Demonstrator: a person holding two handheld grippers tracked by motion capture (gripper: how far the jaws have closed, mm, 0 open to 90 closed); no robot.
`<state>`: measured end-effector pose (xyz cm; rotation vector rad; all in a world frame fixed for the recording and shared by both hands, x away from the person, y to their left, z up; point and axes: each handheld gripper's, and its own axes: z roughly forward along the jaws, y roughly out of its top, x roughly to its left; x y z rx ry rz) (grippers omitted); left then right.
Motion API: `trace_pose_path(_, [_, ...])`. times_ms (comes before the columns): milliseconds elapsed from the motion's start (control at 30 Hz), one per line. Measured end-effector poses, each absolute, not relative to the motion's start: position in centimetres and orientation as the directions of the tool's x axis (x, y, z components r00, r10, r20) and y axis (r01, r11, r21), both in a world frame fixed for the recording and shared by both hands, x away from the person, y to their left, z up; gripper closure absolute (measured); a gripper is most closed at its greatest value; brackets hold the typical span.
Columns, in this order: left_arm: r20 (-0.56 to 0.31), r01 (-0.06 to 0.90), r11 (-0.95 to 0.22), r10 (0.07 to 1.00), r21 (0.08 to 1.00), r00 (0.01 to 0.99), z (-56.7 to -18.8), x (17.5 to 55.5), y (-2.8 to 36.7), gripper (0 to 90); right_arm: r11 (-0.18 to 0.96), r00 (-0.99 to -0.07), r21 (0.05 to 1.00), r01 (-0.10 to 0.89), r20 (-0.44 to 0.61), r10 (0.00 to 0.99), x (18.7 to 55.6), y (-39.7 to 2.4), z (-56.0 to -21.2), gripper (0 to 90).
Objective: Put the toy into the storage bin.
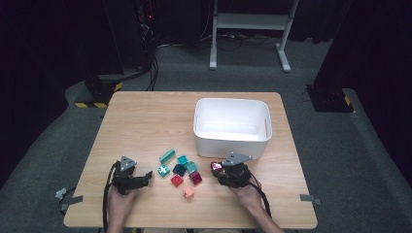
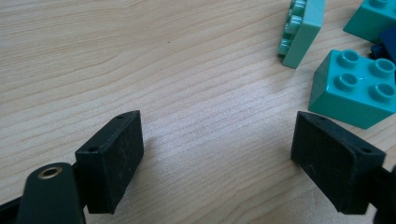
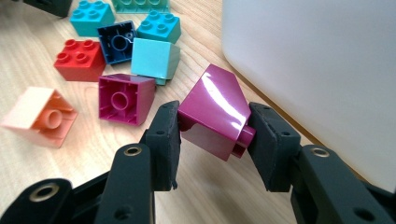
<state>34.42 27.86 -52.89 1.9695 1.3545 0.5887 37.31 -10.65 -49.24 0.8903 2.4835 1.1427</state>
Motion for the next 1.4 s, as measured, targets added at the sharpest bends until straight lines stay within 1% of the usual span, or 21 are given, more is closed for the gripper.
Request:
trace_pose_path(467, [-0.006, 0.632, -0.238, 0.933, 0.737, 0.359, -52.9, 34.4, 27.8, 17.1, 0.505, -0.786, 0.755, 0.418, 0.021, 0.618, 36.9, -12.4, -47.9, 55.9])
trace_pose_path(967, [-0.006, 0.632, -0.239, 0.933, 0.737, 0.361, -52.9, 34.4, 27.9, 17.1, 0.52, -0.805, 0.75, 0.408, 0.027, 0.592, 36.7, -11.3, -47.2, 56.1])
trace_pose_path(1100, [-0.007, 0.632, -0.239, 0.933, 0.737, 0.361, -52.9, 34.4, 27.9, 17.1, 0.525, -0.814, 0.757, 0.39, 0.017, 0.581, 36.4, -11.3, -46.4, 56.1])
trace_pose_path(1300, [-0.006, 0.632, -0.239, 0.933, 0.737, 0.361, -52.9, 34.4, 27.9, 17.1, 0.491, -0.818, 0.779, 0.391, 0.049, 0.573, 36.8, -11.4, -45.2, 56.2])
trace_pose_path(1400, [-0.007, 0.632, -0.239, 0.933, 0.737, 0.36, -52.9, 34.4, 27.9, 17.1, 0.494, -0.828, 0.782, 0.381, 0.05, 0.559, 36.8, -11.3, -44.5, 56.2])
